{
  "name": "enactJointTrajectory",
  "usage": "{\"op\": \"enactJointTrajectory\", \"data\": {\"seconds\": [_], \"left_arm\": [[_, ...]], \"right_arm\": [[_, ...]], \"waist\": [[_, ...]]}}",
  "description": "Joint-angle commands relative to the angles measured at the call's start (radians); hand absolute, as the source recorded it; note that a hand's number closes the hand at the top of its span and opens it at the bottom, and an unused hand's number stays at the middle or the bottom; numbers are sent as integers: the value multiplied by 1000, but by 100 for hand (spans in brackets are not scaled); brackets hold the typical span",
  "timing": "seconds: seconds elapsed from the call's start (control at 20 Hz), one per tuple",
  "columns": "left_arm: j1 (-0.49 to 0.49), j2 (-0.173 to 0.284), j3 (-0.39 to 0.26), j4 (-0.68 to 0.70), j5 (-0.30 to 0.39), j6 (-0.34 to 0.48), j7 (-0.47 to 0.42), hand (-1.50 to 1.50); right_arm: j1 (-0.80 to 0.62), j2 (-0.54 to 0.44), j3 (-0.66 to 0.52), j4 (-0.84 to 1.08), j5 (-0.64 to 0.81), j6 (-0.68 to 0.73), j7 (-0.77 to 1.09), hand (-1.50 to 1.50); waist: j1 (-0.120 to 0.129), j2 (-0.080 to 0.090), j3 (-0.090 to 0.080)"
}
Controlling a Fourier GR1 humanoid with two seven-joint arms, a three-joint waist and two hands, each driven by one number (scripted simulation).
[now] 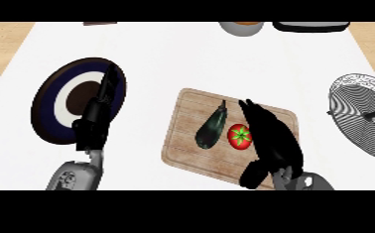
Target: Pick the tomato from the cutting board and place it in the tiered basket
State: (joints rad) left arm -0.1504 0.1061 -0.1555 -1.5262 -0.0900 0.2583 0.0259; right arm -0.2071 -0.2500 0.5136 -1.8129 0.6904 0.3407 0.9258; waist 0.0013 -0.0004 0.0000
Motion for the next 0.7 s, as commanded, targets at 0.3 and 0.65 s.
{"op": "enactJointTrajectory", "data": {"seconds": [0.3,0.65], "left_arm": [[52,-7,44,-40,-5,-53,-35,0],[17,-48,25,-70,-52,-48,54,0]], "right_arm": [[37,106,-26,53,111,10,-48,-150],[71,134,-74,170,172,-77,-190,-150]], "waist": [[-1,0,0],[-1,0,0]]}}
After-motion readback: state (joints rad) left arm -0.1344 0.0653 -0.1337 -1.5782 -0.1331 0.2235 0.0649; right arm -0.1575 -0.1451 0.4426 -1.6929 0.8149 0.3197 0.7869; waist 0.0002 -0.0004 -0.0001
